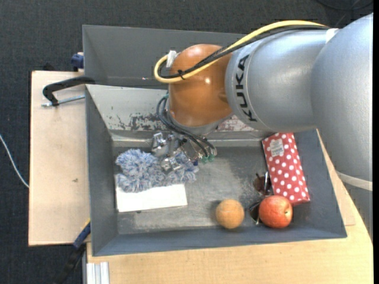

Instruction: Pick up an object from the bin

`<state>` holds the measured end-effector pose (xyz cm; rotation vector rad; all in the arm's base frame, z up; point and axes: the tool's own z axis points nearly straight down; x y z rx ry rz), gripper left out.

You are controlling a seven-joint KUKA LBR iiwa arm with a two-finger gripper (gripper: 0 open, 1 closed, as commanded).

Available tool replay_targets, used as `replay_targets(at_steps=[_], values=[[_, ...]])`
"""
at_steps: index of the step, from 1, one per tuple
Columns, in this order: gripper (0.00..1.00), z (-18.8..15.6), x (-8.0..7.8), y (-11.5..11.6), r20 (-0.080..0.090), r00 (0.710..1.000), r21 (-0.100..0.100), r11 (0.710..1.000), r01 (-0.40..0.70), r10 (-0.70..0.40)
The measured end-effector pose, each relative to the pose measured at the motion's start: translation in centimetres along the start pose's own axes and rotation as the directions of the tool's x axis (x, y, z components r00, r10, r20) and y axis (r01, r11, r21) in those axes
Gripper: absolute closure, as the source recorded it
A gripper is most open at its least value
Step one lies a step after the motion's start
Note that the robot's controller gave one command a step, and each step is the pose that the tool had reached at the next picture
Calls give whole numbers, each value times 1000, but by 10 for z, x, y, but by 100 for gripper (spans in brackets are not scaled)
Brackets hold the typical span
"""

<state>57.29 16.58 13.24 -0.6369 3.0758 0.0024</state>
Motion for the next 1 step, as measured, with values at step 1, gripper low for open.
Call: replay_targets(at_steps=[1], values=[[100, -15, -1, 0, 2, 1000, 0, 1000, 0, 0]])
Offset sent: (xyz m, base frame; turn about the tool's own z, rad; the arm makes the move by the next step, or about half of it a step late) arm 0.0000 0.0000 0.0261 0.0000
